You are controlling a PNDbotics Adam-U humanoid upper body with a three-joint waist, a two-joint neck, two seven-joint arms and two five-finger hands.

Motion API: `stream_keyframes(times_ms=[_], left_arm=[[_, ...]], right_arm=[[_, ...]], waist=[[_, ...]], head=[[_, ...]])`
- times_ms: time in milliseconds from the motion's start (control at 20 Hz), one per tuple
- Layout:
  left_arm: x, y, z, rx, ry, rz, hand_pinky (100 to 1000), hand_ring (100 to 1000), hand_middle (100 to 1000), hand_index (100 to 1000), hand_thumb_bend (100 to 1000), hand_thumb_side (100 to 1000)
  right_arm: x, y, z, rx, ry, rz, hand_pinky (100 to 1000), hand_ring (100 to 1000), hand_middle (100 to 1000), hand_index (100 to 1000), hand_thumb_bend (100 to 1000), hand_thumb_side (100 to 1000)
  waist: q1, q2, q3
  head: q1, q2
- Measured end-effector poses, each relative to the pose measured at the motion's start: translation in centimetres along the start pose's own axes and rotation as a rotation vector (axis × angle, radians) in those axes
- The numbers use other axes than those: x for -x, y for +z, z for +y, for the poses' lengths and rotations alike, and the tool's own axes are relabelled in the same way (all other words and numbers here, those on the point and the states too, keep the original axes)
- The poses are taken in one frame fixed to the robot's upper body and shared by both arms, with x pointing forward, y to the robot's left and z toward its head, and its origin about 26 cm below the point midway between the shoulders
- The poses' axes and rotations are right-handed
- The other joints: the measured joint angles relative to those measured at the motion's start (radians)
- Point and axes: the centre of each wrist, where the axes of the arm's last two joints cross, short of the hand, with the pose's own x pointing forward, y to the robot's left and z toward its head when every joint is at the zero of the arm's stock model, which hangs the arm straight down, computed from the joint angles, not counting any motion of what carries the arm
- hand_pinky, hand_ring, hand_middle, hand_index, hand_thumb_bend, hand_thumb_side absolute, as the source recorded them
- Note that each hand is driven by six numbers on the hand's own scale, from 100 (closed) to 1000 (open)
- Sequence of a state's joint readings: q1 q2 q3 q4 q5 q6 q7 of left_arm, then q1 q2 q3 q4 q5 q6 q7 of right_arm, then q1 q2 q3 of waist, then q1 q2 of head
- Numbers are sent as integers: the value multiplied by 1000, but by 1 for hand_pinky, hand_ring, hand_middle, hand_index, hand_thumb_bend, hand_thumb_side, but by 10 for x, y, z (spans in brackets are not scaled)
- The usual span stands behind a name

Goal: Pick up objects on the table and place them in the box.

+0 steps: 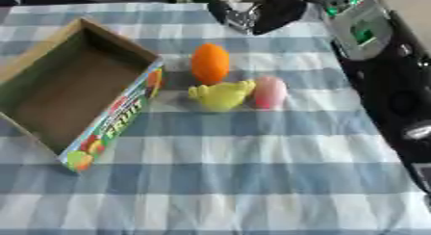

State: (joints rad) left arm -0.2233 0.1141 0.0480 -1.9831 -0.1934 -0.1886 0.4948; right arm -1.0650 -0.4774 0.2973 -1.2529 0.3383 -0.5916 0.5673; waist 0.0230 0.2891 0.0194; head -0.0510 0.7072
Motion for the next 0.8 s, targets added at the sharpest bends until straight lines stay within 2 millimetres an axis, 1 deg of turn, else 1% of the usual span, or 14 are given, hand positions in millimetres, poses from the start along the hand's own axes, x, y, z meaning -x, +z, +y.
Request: stream_keyframes(times_ms=[50, 250, 550, 800], left_arm=[[0, 0, 0, 2, 1, 1, 489, 640, 612, 762, 100, 746], [0, 0, -1, 5, 0, 3, 489, 640, 611, 761, 100, 745], [0, 1, -2, 13, 3, 8, 489, 640, 611, 761, 100, 744], [0, 1, -2, 14, 4, 8, 489, 640, 611, 761, 100, 743]], right_arm=[[1, 0, 2, -12, -21, 9, 896, 893, 779, 904, 279, 649], [2, -3, 8, -54, -86, 26, 919, 910, 800, 930, 381, 585], [0, -9, 16, -107, -115, 22, 939, 943, 837, 955, 462, 616], [-3, -7, 17, -124, -107, 24, 938, 949, 845, 963, 487, 633]], waist=[[0, 0, 0], [0, 1, 0], [-1, 7, 0], [-5, 10, -4]], head=[[0, 0], [-1, -4], [0, -6], [5, -10]])
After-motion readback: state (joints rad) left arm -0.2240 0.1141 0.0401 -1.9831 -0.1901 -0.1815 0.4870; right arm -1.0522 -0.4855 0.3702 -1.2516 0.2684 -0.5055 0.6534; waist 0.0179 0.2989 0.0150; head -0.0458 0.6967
